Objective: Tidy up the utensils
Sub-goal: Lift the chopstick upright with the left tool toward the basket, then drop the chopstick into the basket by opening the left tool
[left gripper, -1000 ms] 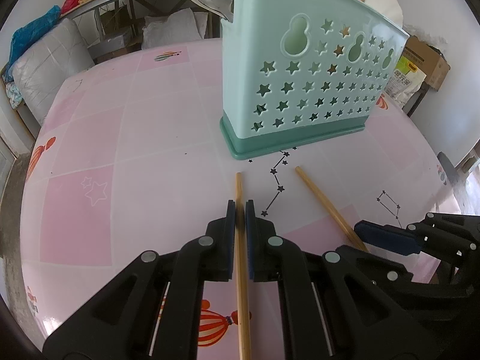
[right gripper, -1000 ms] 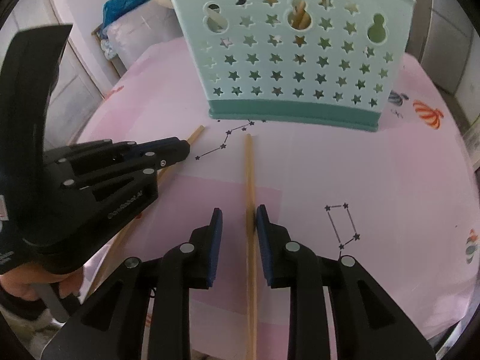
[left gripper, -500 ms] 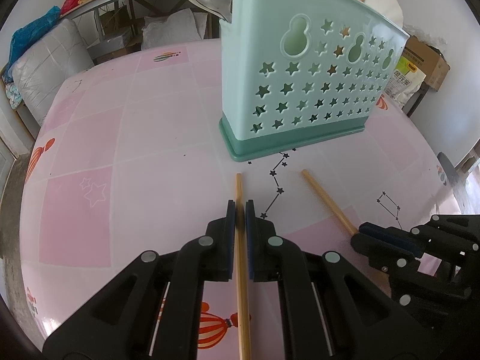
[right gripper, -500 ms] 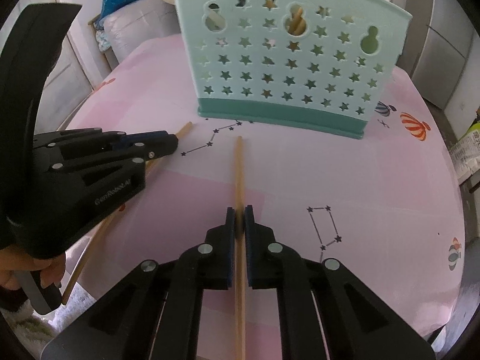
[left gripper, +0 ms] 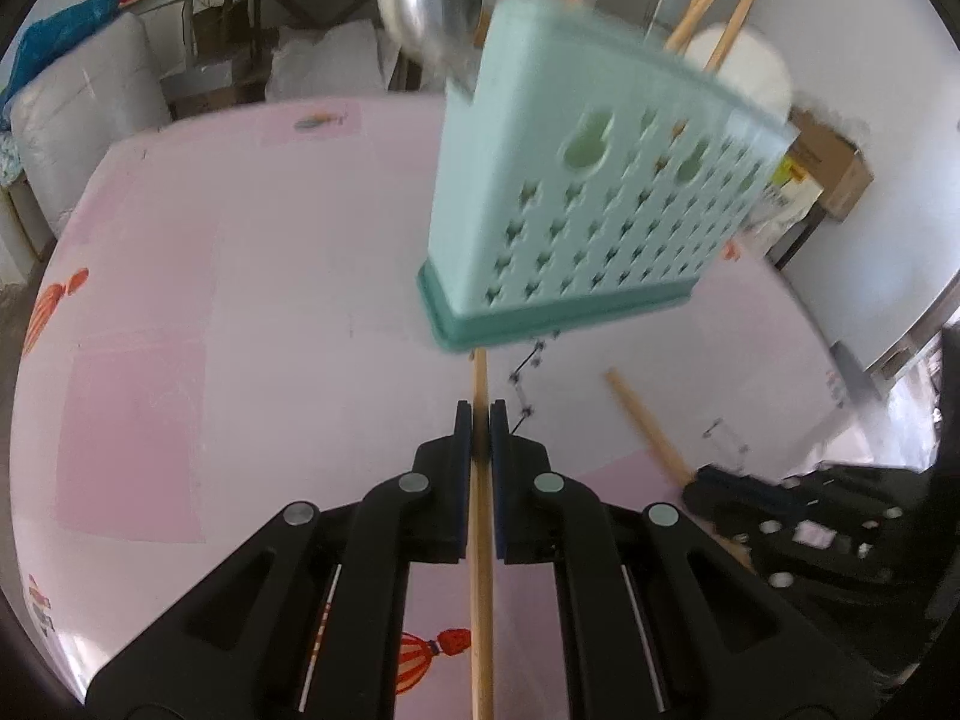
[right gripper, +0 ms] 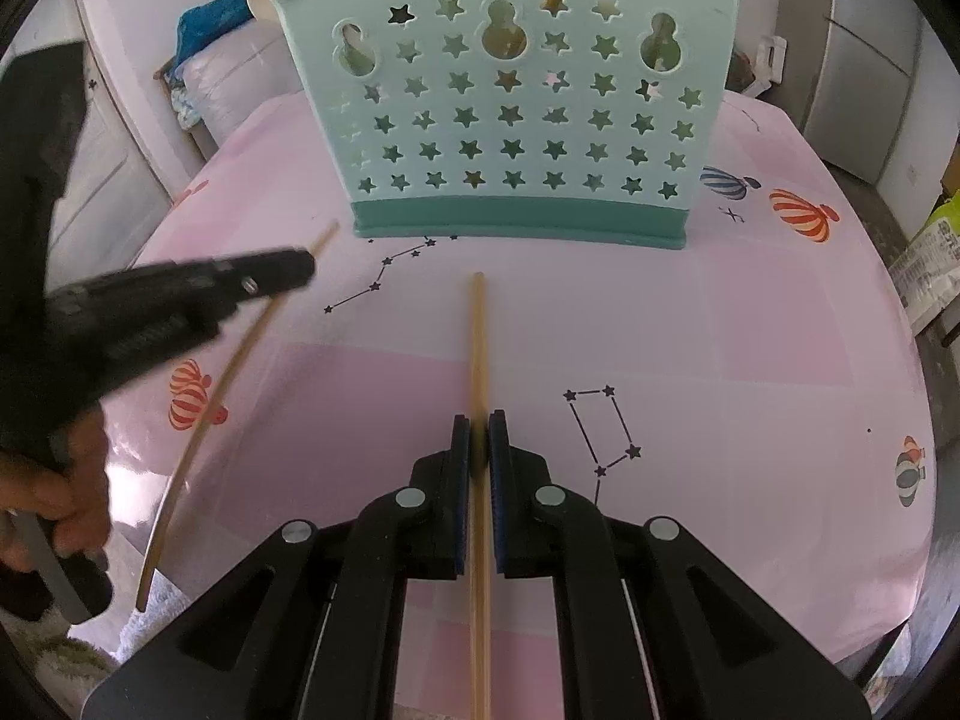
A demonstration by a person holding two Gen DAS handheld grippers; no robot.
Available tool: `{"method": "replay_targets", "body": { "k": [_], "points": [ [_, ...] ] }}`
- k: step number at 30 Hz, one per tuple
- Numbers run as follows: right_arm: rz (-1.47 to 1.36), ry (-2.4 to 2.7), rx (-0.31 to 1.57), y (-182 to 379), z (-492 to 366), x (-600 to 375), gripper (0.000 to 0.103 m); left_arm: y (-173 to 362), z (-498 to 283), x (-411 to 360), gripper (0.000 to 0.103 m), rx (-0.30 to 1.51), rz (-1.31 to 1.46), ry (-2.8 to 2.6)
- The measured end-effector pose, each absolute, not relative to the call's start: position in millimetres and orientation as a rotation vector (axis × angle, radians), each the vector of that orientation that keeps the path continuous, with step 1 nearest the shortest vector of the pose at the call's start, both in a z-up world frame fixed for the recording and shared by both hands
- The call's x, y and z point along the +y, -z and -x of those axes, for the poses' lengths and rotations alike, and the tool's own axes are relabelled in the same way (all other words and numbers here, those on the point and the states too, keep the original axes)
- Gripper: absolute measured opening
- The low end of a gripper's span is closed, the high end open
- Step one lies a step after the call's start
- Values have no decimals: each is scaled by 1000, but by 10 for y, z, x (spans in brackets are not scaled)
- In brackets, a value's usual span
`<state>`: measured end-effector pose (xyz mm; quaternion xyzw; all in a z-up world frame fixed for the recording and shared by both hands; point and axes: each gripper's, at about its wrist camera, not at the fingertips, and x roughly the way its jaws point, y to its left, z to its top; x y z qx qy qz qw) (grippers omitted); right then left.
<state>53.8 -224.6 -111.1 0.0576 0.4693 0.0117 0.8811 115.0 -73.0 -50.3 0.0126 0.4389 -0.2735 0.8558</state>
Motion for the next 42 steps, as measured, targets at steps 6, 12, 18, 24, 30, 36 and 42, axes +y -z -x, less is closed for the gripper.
{"method": "replay_targets", "body": {
  "k": [6,12,18,24,30,36,42],
  "points": [
    [-128,-29,975,1114,-524,-2262,7,131,-1103,-515,4,865,114,645],
    [-139,-31,970,1119,-502,-2275,7,-246,-1029,-332,4,769,182,681],
    [-143,-34,969,1121,-493,-2283,7,-673,-931,-253,4,633,217,735],
    [-147,-34,968,1124,-502,-2312,7,-1247,-927,-279,4,460,245,804],
    [-150,-35,967,1128,-509,-2324,7,-1769,-1006,-388,4,290,267,848],
    [-155,-37,968,1138,-513,-2337,7,-2085,-1136,-552,4,174,271,814],
    [-159,-41,967,1147,-503,-2336,7,-1924,-1223,-821,4,194,208,748]
  ]
}}
